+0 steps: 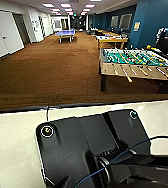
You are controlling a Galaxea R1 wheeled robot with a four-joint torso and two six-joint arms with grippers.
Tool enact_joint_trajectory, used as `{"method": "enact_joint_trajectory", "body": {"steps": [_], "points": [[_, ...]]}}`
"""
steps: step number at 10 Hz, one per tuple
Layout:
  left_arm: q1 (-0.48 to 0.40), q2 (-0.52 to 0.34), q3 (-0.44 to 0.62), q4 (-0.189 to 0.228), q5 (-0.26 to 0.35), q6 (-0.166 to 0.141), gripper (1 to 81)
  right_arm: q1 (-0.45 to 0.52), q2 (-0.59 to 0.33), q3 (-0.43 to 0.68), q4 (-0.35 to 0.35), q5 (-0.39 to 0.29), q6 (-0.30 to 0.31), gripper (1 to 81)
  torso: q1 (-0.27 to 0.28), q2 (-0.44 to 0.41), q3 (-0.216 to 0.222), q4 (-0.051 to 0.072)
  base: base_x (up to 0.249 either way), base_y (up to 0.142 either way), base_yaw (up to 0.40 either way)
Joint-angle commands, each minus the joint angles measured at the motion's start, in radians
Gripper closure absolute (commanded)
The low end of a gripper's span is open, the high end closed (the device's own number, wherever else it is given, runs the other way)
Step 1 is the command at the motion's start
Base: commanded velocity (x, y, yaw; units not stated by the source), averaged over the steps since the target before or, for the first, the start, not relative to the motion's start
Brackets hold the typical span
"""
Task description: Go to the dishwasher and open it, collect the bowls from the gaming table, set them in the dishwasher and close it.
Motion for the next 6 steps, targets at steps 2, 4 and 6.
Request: {"method": "enact_joint_trajectory", "body": {"steps": [2,4,6], "points": [[-0.048,-0.009,0.003,0.003,0.045,-0.002,1.0,0.046,-0.004,0.01,-0.015,-0.046,-0.001,1.0,0.0,0.0,0.0,0.0,0.107,0.0,0.0],[-0.048,-0.009,0.003,0.001,0.043,-0.002,1.0,0.046,-0.004,0.01,-0.015,-0.046,-0.001,1.0,0.0,0.0,0.0,0.0,0.116,0.0,0.0],[-0.048,-0.01,0.003,0.0,0.043,-0.002,1.0,0.044,-0.002,0.01,-0.019,-0.046,-0.001,1.0,0.0,0.0,0.0,0.0,0.116,0.0,0.0]]}}
